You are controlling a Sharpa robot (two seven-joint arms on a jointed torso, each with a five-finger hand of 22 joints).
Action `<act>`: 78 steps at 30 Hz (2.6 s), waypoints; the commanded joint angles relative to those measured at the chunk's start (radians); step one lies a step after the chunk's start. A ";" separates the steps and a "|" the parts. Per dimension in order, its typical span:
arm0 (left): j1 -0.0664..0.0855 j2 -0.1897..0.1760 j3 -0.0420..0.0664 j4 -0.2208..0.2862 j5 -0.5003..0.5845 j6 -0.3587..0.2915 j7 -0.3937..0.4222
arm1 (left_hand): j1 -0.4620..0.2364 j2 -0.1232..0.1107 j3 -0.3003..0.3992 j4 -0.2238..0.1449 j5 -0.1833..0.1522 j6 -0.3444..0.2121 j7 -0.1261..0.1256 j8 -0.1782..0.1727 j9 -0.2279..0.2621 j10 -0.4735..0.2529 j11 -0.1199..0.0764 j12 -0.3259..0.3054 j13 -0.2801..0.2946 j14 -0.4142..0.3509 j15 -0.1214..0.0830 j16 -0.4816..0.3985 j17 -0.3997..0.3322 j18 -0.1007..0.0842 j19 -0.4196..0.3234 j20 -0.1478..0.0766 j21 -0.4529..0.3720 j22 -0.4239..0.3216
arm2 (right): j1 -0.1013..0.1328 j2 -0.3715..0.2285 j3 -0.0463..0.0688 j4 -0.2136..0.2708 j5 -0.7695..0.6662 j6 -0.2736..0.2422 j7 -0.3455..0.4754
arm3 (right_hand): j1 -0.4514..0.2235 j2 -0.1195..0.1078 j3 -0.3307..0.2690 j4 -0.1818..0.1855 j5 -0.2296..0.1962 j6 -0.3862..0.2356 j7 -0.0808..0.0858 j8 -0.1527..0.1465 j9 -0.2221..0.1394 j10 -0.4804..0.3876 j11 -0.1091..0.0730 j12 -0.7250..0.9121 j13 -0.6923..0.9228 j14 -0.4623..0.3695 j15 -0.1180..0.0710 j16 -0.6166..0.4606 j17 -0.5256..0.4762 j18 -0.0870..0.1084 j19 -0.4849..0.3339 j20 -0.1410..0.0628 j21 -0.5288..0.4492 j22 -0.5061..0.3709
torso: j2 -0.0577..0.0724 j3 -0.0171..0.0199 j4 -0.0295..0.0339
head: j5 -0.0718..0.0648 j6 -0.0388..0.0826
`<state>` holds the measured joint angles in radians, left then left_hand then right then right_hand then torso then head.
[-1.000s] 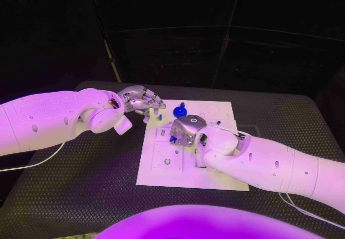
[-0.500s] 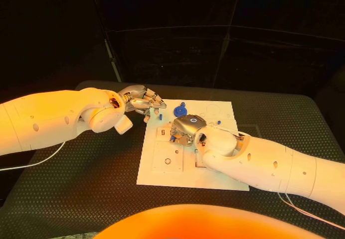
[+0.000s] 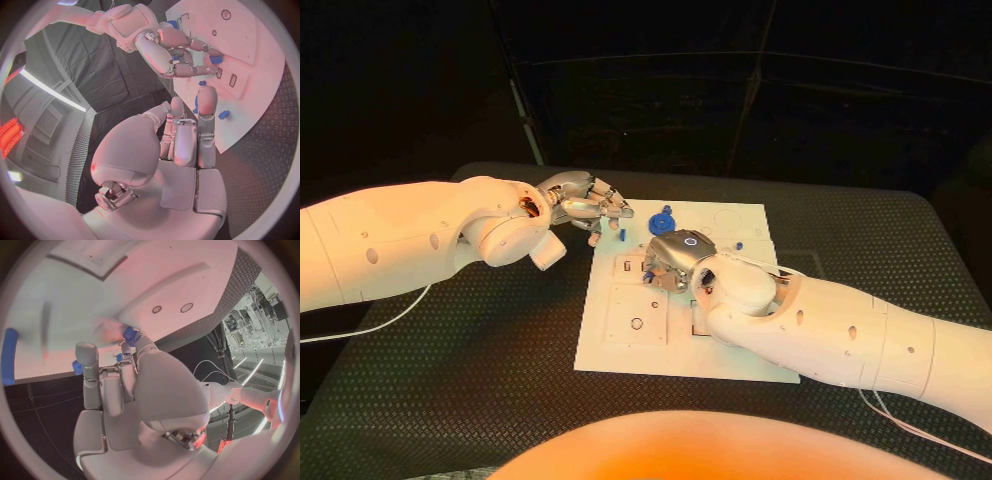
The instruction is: Assemble the parts on the task board
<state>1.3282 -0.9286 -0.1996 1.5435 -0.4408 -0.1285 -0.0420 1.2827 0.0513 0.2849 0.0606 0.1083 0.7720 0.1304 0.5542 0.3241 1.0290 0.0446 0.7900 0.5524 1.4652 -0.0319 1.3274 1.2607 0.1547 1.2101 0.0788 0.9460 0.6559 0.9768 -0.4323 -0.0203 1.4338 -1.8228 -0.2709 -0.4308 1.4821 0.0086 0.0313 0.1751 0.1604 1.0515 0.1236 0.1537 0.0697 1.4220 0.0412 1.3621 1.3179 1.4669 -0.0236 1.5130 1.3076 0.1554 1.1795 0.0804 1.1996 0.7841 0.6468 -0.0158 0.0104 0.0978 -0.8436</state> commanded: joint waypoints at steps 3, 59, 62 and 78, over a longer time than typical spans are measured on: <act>0.002 0.000 0.001 0.000 0.006 0.007 0.006 | -0.001 -0.012 0.004 0.001 0.004 -0.008 0.000 0.005 -0.001 0.002 0.002 -0.003 -0.001 0.000 0.006 -0.006 -0.001 0.012 0.006 0.002 -0.007 0.000 | 0.003 -0.005 0.001 -0.005 -0.015 -0.039 -0.027 | 0.015 0.004 0.006 0.002 -0.003 0.007 -0.002 -0.004 0.000 0.008 -0.004 -0.001 0.023 0.081 -0.008 0.005 0.158 -0.016 0.005 -0.002 0.006 0.001 | 0.000 0.0000 -0.0001 | -0.001 -0.001; 0.001 0.006 0.000 -0.011 0.006 0.044 -0.035 | -0.013 -0.021 0.023 0.003 0.002 -0.014 0.004 0.007 -0.007 -0.003 0.006 -0.003 -0.010 -0.001 0.009 -0.009 -0.005 0.013 0.005 0.003 -0.016 -0.011 | 0.002 -0.032 0.002 -0.012 0.073 -0.114 0.055 | -0.057 -0.073 0.161 -0.046 -0.074 -0.082 0.037 -0.088 -0.003 -0.011 0.030 -0.023 0.007 0.080 0.019 0.005 0.158 -0.016 -0.015 0.021 0.011 0.005 | 0.000 -0.0003 -0.0004 | -0.003 -0.013; 0.001 0.007 0.000 -0.013 0.006 0.046 -0.036 | -0.013 -0.021 0.023 0.003 0.002 -0.014 0.004 0.007 -0.007 -0.003 0.006 -0.003 -0.010 -0.001 0.009 -0.009 -0.005 0.013 0.005 0.003 -0.016 -0.011 | 0.002 -0.034 0.002 -0.010 0.073 -0.131 0.059 | -0.057 -0.074 0.161 -0.046 -0.074 -0.082 0.037 -0.088 -0.003 -0.010 0.030 -0.022 0.008 0.081 0.020 0.006 0.160 -0.016 -0.015 0.021 0.012 0.006 | 0.000 0.0002 -0.0007 | -0.003 -0.013; 0.001 0.011 0.000 -0.020 0.006 0.050 -0.039 | -0.013 -0.021 0.024 0.003 0.003 -0.014 0.004 0.007 -0.008 -0.003 0.006 -0.003 -0.010 -0.001 0.009 -0.008 -0.004 0.012 0.006 0.004 -0.016 -0.010 | 0.002 -0.072 0.002 0.032 0.075 -0.192 0.080 | -0.056 -0.079 0.173 -0.045 -0.064 -0.068 0.035 -0.082 0.001 -0.005 0.028 -0.014 0.015 0.082 0.020 0.008 0.165 -0.016 -0.010 0.023 0.017 0.015 | 0.000 -0.0002 -0.0022 | -0.004 -0.015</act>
<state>1.3277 -0.9186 -0.2000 1.5229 -0.4395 -0.0885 -0.0812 1.2708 0.0395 0.3043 0.0632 0.1083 0.7647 0.1376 0.5553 0.3177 1.0290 0.0446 0.7900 0.5430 1.4652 -0.0320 1.3235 1.2563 0.1544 1.2101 0.0788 0.9344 0.6464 0.9771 -0.5036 -0.0189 1.4618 -1.7477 -0.4314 -0.3655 1.4238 -0.0603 0.1986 0.1304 0.0909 0.9780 0.1615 0.0693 0.0697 1.4132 0.0681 1.3437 1.3079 1.4668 -0.0124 1.5220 1.3080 0.1397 1.1670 0.1005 1.2147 0.7982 0.6469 -0.0152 0.0094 0.0936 -0.8589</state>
